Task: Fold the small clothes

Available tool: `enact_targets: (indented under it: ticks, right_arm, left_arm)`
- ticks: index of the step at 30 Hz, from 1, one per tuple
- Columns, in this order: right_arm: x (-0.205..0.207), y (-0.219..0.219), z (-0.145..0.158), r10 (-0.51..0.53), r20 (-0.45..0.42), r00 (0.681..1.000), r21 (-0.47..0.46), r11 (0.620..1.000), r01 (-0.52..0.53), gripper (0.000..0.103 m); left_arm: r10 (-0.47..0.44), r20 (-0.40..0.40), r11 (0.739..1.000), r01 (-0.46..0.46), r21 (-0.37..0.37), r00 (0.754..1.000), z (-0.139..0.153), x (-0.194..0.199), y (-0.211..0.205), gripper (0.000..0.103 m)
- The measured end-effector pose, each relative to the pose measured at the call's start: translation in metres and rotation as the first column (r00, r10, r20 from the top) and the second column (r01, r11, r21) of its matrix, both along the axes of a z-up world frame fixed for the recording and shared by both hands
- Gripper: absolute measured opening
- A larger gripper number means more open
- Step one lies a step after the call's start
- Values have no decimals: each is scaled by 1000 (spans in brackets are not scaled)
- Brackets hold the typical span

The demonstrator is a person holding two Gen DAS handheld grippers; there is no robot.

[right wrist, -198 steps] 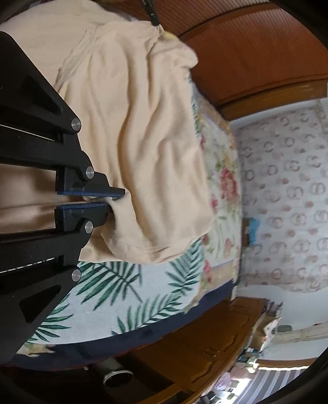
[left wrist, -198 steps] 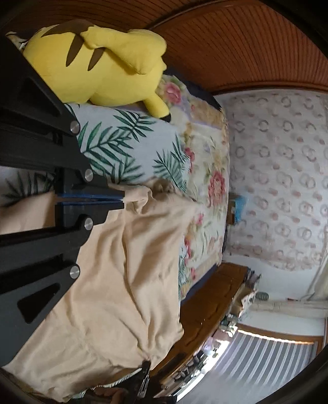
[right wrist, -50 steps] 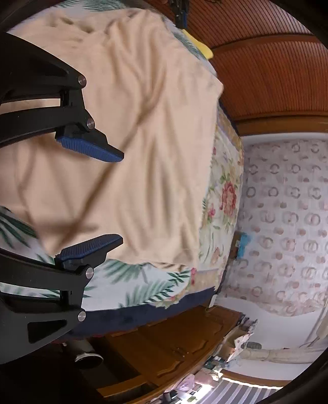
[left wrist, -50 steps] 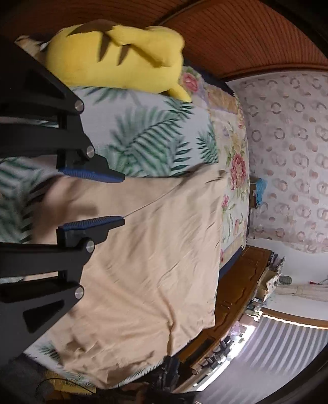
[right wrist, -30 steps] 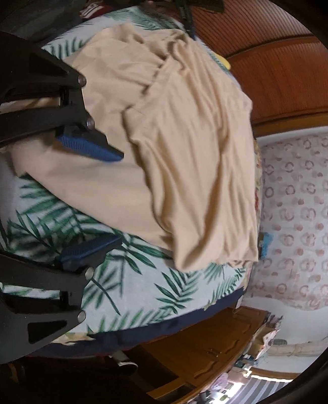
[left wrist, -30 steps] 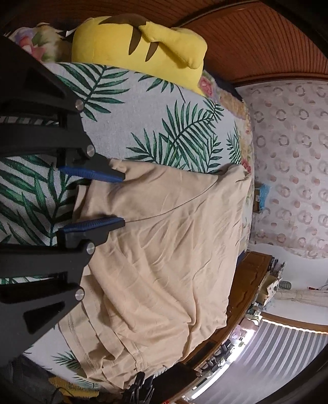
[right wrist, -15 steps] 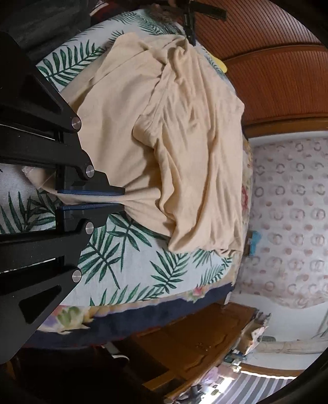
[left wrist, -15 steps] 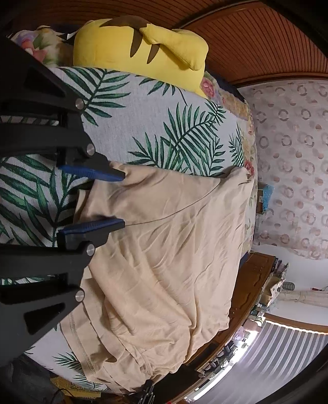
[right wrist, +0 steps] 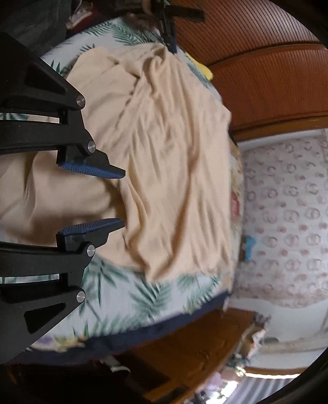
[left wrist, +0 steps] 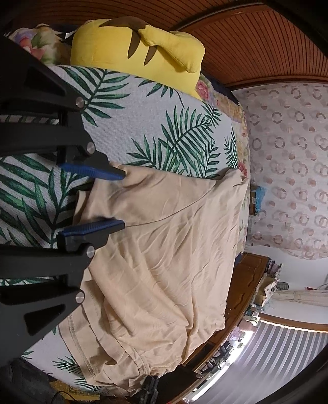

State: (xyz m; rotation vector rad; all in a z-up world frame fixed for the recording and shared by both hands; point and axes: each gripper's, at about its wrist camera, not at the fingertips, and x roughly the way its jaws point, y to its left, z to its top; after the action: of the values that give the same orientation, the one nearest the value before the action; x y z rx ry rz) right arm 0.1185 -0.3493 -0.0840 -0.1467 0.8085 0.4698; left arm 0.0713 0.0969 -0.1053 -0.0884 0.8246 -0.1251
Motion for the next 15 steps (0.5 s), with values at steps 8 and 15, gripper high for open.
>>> enact_targets:
  ticks: [8,15]
  right_arm:
    - [3,26,-23,17,-33,999,-26,1000,-18,32]
    - [-3,24,-12,61,-3,998,42,997,-61,2]
  left_arm:
    - [1,4,1000,-1,-4,1000,0,-1,-1,31]
    - [0,2,1000,0,-25,1000,1,-1,0,31]
